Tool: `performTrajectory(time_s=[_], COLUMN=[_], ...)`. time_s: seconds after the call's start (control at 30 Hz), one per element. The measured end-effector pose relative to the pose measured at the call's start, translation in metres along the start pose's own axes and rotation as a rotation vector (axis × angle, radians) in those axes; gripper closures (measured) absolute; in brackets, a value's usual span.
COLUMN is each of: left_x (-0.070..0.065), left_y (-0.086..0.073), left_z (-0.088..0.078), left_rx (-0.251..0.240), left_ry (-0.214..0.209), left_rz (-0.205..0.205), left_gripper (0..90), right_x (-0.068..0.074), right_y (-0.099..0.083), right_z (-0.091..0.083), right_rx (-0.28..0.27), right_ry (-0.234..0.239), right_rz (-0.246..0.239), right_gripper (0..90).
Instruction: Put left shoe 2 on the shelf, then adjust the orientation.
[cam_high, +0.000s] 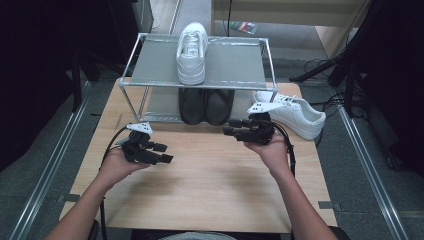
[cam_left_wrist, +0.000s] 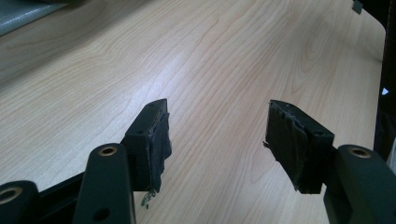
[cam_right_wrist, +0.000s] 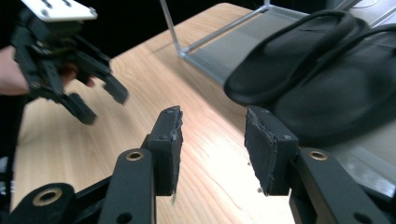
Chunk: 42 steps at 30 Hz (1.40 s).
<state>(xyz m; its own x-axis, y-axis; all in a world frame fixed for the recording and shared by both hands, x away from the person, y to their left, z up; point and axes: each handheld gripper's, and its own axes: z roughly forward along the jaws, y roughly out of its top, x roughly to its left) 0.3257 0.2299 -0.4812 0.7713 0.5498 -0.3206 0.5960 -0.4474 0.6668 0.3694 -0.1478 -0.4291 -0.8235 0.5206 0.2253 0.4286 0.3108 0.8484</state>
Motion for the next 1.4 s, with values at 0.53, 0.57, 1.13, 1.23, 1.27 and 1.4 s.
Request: performTrajectory(time_s=[0.53,0.57,1.13,1.23,1.27,1.4], left_x=[-0.001,-0.001,-0.004,-0.003,-0.003,-0.005], left_y=[-0.008,-0.008,-0.005,-0.005,-0.005,-0.006], left_z=[-0.006,-0.006,-0.003,-0.004,-0.004,-0.005], left_rx=[-0.002,-0.001,0.0,-0.002,-0.004,-0.007], left_ry=[0.018,0.02,0.017,0.011,0.012,0.01], left_rz=[-0.011,-0.012,0.014,0.013,0.013,0.015], left_gripper=[39.7,39.7,39.6,39.5,39.4,39.4], right_x=[-0.026,-0.027,-0.057,-0.065,-0.068,-0.078], right_y=[-0.009,-0.01,-0.029,-0.032,-0.034,-0.038], right_z=[-0.037,-0.039,-0.073,-0.076,-0.077,-0.076], right_rx=[0.019,0.02,-0.009,-0.008,-0.008,-0.007], right_ry=[-0.073,-0.074,-0.216,-0.26,-0.271,-0.31], right_rz=[0.036,0.036,0.102,0.126,0.14,0.178], right_gripper=[56.1,56.1,54.9,50.7,48.9,47.2])
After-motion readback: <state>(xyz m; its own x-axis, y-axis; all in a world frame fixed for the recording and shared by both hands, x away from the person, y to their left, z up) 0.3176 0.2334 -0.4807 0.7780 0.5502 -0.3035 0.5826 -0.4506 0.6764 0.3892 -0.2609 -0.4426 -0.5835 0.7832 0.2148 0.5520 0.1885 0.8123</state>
